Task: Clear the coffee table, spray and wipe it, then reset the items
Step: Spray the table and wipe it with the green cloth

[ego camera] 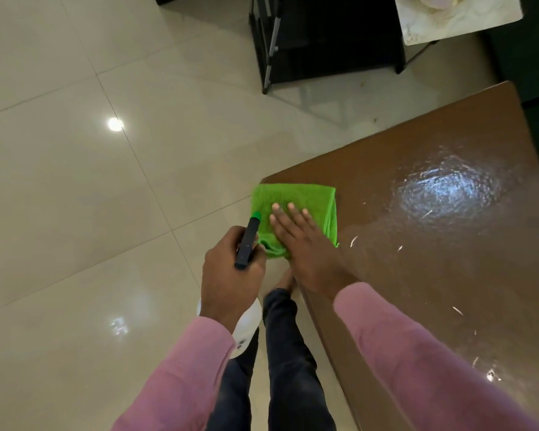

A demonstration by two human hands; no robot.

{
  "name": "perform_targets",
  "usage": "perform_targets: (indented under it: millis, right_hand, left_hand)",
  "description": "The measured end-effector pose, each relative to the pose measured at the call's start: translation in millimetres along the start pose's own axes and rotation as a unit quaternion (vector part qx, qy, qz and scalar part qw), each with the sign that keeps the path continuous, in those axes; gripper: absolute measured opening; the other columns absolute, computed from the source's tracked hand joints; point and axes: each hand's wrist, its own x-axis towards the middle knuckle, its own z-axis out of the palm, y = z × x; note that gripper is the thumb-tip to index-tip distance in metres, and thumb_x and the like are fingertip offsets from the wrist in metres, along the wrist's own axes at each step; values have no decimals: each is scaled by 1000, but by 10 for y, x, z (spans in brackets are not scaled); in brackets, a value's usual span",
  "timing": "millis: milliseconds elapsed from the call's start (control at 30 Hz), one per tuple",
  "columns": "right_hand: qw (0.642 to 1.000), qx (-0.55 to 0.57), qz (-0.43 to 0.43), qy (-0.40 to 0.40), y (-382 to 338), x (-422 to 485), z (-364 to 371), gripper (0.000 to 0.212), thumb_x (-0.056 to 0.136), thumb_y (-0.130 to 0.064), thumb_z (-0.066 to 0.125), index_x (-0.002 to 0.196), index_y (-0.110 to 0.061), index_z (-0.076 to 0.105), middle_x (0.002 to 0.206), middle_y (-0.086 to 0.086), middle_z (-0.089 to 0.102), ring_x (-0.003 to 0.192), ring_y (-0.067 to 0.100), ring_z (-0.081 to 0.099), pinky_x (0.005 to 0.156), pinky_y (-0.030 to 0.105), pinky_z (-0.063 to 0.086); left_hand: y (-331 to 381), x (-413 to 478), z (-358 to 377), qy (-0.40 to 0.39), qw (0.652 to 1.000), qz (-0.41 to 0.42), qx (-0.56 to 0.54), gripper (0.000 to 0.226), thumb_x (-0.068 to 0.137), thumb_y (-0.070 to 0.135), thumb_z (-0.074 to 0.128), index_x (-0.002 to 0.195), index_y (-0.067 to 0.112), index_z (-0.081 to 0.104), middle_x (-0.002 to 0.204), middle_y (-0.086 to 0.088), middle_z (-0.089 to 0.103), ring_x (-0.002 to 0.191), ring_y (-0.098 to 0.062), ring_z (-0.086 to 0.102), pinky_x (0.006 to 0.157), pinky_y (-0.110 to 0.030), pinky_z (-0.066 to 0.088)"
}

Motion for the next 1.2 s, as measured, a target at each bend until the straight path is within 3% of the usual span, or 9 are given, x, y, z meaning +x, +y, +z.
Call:
perform_targets:
  millis: [100, 300, 367, 533, 700, 833, 1033, 1100, 1200]
  right_hand:
    - [1000, 2, 4, -17, 406, -209, -132, 89, 75, 4, 48, 151, -16, 7, 157, -1, -6, 146, 21, -7, 118, 36, -5]
    - [960, 98, 251, 77, 834, -58, -402, 72, 86, 1, 52, 150, -7, 19, 159, 13, 8, 147, 33, 1, 120, 47, 3]
    - [962, 109, 238, 78, 484, -86, -245, 73, 85, -1, 50, 150, -8, 18, 159, 11, 7, 146, 33, 0, 120, 48, 4]
    - [997, 48, 64, 18, -158, -602, 220, 83, 77, -13, 55, 151, -12, 16, 158, 4, 7, 145, 25, 4, 117, 44, 4]
    - [969, 72, 220, 92, 869, -655, -94, 83, 76, 7, 44, 151, -12, 12, 157, 6, 3, 146, 27, 1, 120, 45, 5]
    - [921, 136, 347, 115, 1317, -473, -324, 71, 89, -1, 48, 151, -9, 14, 159, 12, 3, 147, 32, -3, 119, 44, -2]
    - [970, 125, 186, 88, -184, -923, 310, 71, 79, -15, 51, 147, -9, 31, 156, 8, 21, 145, 27, 10, 116, 42, 5]
    - [974, 132, 167, 75, -179, -1041, 366, 68, 82, -19, 46, 148, -12, 30, 157, 5, 19, 145, 23, 14, 116, 39, 7]
    - [949, 163, 241, 119, 439, -1021, 196, 73, 83, -10, 50, 150, -11, 22, 157, 4, 8, 146, 23, 5, 119, 42, 6]
  left_hand:
    - [27, 36, -43, -8, 1000, 11, 6, 11, 86, 10, 63, 85, 21, 61, 66, 1, 63, 57, -22, 56, 55, -44, 49]
    - [42, 103, -21, -16, 1000, 8, 9, 9, 89, 9, 62, 89, 19, 61, 69, 1, 62, 57, -32, 60, 51, -51, 54]
    - [61, 97, 16, -15, 1000, 6, 9, 11, 88, 9, 61, 86, 20, 60, 68, -2, 61, 58, -36, 59, 52, -53, 53]
    - [163, 80, 87, -30, 999, 23, 28, 12, 88, 12, 62, 82, 21, 58, 67, -6, 61, 56, -39, 57, 54, -53, 51]
    - [316, 140, 171, -66, 995, 53, 61, 8, 90, 12, 61, 86, 19, 59, 69, -3, 62, 54, -35, 60, 53, -50, 54]
    - [395, 166, 333, -75, 993, 69, 64, 15, 91, 13, 61, 81, 24, 56, 69, -4, 61, 57, -37, 60, 55, -51, 55]
    - [555, 186, 628, -85, 992, 66, 60, 9, 89, 16, 65, 84, 22, 60, 65, -5, 64, 54, -32, 60, 53, -51, 54]
    - [647, 181, 723, -100, 990, 80, 64, 8, 89, 17, 67, 85, 22, 61, 65, -4, 63, 55, -30, 60, 56, -51, 55]
    - [775, 178, 846, -109, 988, 85, 67, 9, 90, 17, 66, 85, 21, 60, 66, -8, 63, 54, -34, 58, 57, -53, 54]
